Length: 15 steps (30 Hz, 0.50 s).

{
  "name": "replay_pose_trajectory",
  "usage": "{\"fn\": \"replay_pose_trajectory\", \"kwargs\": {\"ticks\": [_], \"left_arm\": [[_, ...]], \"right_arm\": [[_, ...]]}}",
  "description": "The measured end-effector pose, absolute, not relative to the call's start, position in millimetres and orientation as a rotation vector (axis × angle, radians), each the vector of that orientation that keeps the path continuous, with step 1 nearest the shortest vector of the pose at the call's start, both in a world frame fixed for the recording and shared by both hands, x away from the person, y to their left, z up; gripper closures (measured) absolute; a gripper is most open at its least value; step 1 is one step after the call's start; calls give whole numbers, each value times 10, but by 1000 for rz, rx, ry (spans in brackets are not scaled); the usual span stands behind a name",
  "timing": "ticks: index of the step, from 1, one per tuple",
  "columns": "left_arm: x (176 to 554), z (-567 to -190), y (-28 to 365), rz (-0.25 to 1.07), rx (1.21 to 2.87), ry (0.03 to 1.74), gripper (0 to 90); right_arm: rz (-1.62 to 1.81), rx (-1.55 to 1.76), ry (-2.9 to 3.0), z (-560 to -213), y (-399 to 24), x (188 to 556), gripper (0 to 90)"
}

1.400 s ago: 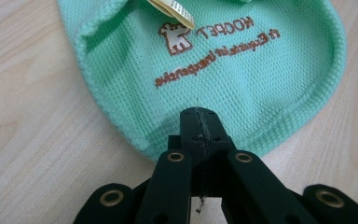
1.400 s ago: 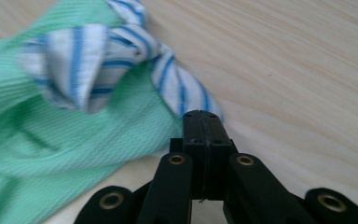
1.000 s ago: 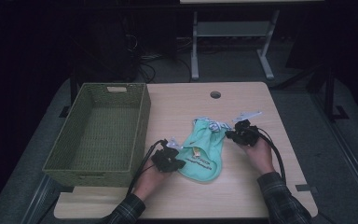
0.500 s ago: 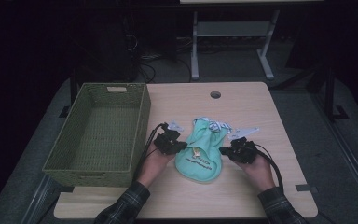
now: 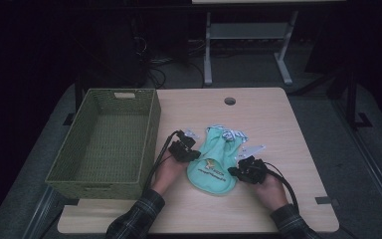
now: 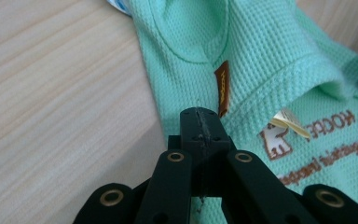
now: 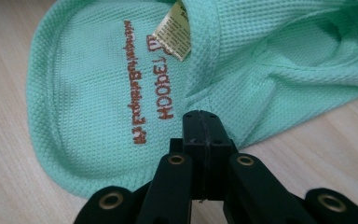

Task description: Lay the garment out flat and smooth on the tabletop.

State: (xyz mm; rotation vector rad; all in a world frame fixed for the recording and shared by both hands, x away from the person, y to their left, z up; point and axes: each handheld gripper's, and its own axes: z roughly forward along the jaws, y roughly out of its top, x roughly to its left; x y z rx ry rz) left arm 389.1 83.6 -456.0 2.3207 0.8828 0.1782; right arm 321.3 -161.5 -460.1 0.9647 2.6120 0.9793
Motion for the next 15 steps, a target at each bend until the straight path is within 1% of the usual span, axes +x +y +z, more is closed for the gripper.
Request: {"fn": "replay_pose_trajectory", "kwargs": {"ticks": [8,15], "left_arm": [[3772,-4566,844,149,2359,841,896],[3535,-4551,765,73,2398,770,896]], "right_arm": [[963,981,2598,-4600,-1686,3197,897],[939,1002,2572,-4600,-1801,3224,897]]}}
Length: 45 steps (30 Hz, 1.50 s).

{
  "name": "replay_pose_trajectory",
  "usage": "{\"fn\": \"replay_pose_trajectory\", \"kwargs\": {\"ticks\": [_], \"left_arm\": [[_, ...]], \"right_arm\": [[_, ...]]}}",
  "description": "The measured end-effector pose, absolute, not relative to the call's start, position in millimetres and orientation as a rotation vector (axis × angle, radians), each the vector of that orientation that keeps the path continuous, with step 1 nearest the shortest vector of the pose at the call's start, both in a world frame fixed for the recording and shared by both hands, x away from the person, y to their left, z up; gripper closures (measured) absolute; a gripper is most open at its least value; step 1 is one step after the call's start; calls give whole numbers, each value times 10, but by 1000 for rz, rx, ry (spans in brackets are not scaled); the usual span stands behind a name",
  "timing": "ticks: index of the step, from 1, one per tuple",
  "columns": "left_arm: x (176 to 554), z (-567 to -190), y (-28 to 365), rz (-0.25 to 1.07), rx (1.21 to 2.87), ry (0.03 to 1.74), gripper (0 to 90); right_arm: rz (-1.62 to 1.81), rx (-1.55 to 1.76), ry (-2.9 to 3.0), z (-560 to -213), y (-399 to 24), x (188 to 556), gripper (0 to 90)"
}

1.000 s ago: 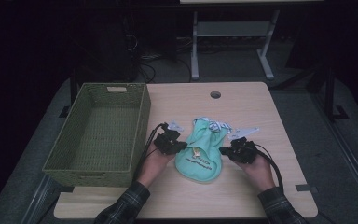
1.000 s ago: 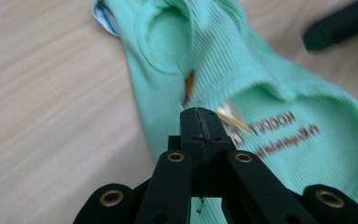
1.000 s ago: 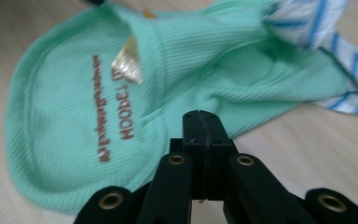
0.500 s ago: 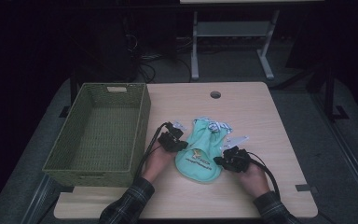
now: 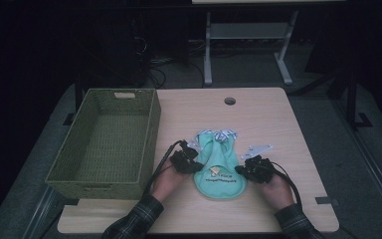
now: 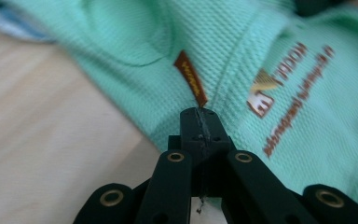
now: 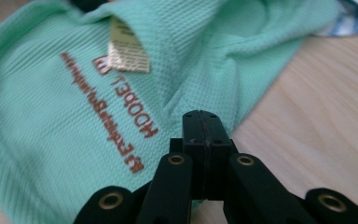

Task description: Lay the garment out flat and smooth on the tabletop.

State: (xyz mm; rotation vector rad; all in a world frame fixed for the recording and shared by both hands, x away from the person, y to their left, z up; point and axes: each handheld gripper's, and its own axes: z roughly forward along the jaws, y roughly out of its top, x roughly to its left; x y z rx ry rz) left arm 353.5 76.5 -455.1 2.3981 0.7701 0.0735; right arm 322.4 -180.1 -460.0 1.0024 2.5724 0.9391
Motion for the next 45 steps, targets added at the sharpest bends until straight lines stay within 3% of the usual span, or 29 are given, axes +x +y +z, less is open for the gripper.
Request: {"fn": "replay_pose_trajectory", "kwargs": {"ticks": [14,25,31,38,43,45], "left_arm": [[3261,-4572,469,-64,2402,642,896],[3423,-4363,698,28,2319,715,875],[3647,-4265,906,150,2238,866,809],[3863,-4310,996,251,2204,967,665],[3936,-4384,991,260,2188,1010,538],[3994,-4444,974,266,2236,1015,534]], "right_arm": [[902,1045,2519,-4605,-1990,3304,897],[959,1056,2501,-4550,-2069,3246,871],[986,1047,2518,-4517,-2129,3091,873],[989,1035,2556,-4535,-2172,2902,890],[982,1030,2586,-4574,-2168,2830,895],[945,1015,2609,-4612,-2155,2812,895]]}}
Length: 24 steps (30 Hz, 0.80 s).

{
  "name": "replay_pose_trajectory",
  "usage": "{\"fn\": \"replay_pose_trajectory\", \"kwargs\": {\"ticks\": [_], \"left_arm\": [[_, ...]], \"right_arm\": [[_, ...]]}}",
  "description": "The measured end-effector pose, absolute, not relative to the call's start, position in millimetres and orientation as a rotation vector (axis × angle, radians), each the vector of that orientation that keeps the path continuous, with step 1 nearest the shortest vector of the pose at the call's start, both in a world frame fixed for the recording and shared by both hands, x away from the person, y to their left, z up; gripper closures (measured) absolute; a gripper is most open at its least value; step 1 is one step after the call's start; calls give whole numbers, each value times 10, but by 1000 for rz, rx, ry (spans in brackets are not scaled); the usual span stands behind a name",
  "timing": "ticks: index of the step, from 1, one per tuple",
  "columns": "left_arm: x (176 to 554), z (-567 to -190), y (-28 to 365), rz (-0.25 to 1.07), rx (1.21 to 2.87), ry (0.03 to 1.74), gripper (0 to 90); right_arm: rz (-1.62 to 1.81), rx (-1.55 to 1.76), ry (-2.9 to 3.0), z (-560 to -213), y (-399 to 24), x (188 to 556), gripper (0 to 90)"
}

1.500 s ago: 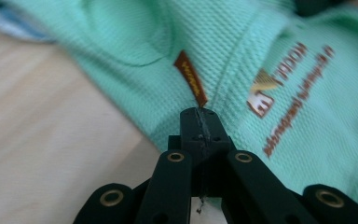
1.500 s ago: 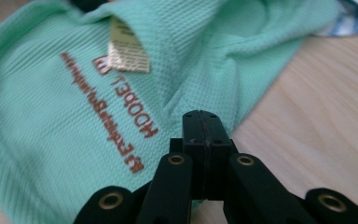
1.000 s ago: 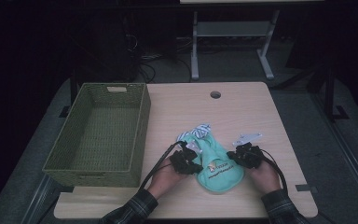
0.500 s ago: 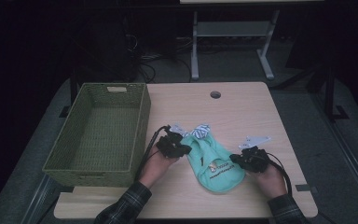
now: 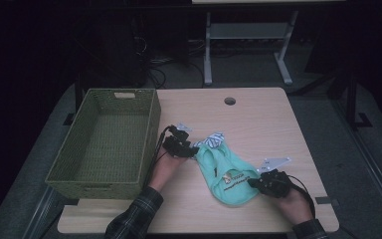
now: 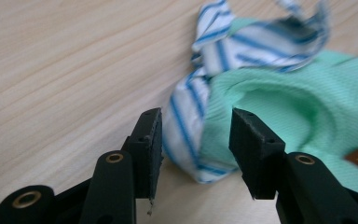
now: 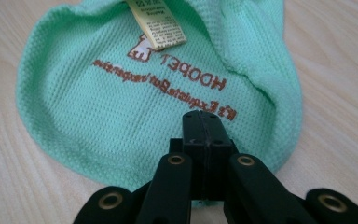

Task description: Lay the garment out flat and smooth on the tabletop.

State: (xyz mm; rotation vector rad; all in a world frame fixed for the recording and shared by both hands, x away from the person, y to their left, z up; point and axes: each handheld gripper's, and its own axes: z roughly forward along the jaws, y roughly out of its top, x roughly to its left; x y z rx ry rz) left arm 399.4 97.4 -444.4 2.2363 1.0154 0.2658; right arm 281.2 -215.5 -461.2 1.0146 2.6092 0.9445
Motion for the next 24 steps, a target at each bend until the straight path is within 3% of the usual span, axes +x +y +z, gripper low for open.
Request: {"fn": "replay_pose_trajectory", "kwargs": {"ticks": [9,16,24], "left_arm": [[4044,-4518,885,234,2282,975,815],[4022,-4445,938,285,2283,1006,832],[3883,-4478,917,254,2326,990,830]], "right_arm": [[939,1020,2606,-4617,-2185,2825,896],[911,1048,2585,-4613,-2276,2846,897],[877,1121,2536,-4609,-2464,2908,898]]}}
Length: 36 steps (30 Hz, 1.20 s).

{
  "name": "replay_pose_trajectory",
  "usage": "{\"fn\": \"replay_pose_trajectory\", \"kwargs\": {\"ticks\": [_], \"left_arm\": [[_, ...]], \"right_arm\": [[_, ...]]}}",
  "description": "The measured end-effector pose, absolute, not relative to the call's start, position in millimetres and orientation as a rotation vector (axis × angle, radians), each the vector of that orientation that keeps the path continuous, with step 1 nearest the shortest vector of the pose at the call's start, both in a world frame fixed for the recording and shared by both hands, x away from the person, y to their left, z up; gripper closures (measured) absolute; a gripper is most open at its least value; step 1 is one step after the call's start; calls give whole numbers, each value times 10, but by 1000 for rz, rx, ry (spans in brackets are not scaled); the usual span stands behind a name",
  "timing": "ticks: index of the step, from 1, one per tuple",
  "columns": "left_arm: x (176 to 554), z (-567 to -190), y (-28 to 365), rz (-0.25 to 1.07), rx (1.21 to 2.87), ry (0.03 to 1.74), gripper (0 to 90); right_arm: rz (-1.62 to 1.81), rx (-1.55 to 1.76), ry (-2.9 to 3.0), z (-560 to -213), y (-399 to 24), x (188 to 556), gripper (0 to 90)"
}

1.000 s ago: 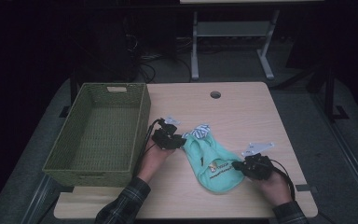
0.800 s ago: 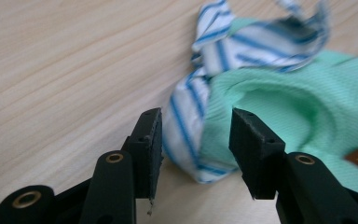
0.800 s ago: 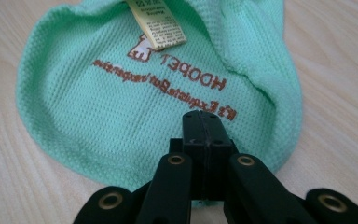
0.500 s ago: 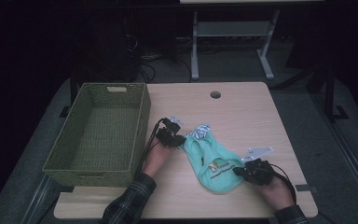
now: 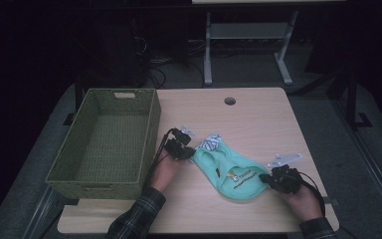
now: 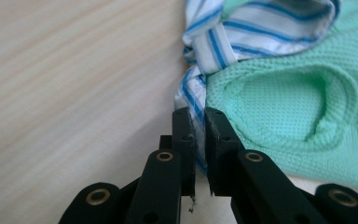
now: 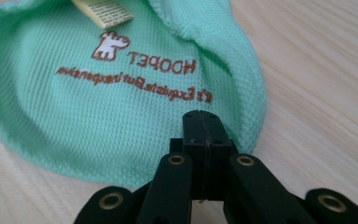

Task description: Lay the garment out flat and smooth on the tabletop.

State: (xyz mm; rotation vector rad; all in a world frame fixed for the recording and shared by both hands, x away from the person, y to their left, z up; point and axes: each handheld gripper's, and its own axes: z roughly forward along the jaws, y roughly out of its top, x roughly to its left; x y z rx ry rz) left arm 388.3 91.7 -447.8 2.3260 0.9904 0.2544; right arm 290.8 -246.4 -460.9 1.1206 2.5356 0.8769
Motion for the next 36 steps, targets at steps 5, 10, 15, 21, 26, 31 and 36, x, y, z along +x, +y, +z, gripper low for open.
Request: {"fn": "replay_pose_trajectory", "kwargs": {"ticks": [5,10,15,21,26,31,36], "left_arm": [[3809,-4428,913,220,2302,957,795],[3822,-4349,907,229,2258,940,718],[3896,-4312,905,231,2235,934,680],[3915,-4374,902,202,2230,943,628],[3902,-4407,879,194,2246,940,607],[3924,-4414,897,196,2239,937,598],[3964,-4439,910,186,2213,959,589]], "right_arm": [[877,1122,2528,-4612,-2504,2927,897],[899,1110,2512,-4569,-2503,2919,898],[957,1092,2491,-4485,-2482,2922,897],[1005,1065,2491,-4448,-2410,2978,897],[1049,1047,2469,-4363,-2349,3083,897],[1076,1029,2479,-4336,-2234,3202,897],[1113,993,2494,-4303,-2078,3274,897]]}}
